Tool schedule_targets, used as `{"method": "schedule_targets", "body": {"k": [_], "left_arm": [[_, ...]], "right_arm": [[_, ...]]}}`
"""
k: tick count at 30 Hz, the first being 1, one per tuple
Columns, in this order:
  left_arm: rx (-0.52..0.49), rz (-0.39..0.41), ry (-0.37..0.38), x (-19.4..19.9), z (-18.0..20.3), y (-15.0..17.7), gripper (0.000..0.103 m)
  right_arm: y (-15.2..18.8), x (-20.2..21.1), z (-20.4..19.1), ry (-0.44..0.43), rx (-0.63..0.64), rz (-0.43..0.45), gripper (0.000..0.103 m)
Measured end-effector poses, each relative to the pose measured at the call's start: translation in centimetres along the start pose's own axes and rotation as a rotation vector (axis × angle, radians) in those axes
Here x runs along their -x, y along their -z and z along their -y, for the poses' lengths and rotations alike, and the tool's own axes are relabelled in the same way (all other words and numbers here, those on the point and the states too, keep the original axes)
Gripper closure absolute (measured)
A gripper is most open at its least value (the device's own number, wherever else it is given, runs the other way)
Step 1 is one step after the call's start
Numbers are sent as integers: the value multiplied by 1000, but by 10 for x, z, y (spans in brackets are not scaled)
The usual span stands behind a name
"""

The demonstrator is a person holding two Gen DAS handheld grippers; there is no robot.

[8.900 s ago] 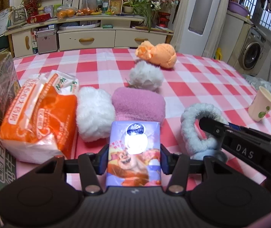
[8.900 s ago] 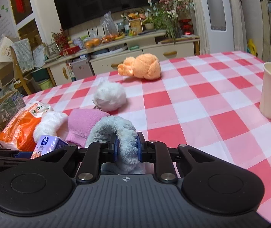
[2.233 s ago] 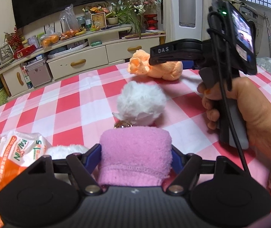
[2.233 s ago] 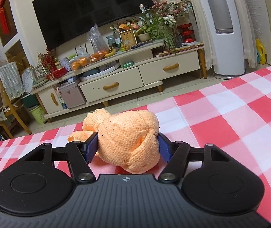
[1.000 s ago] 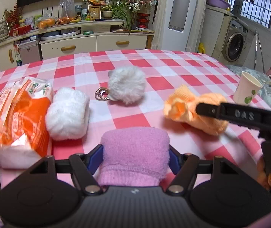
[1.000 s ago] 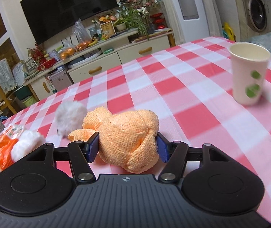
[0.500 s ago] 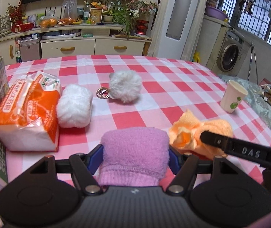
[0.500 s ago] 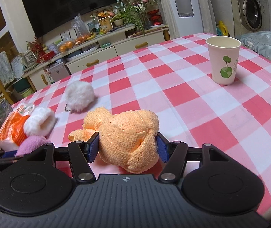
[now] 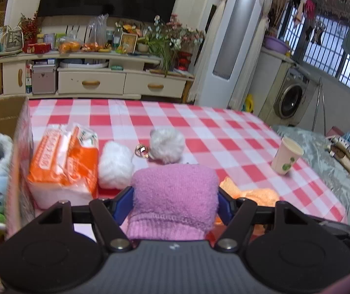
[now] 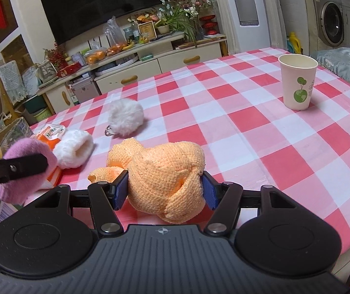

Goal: Organize soft objects
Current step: 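Carry the pink towel and orange knitted plush up and over the cardboard box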

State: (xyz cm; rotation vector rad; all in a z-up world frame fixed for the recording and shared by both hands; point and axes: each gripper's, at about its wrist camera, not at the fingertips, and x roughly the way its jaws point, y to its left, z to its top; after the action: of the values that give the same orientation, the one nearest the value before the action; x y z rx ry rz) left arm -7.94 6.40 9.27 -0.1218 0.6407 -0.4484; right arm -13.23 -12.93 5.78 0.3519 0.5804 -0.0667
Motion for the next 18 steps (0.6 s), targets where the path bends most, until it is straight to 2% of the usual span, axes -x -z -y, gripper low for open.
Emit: {"method": "schedule_targets", "body": {"k": [10, 18], "left_arm": [[40, 96, 16, 35, -23, -22, 35], [91, 171, -12, 58, -53, -40, 34]], "right_arm": [[-13, 0, -25, -46, 22, 46, 27], [-30, 1, -61, -119, 58, 80, 27]]}}
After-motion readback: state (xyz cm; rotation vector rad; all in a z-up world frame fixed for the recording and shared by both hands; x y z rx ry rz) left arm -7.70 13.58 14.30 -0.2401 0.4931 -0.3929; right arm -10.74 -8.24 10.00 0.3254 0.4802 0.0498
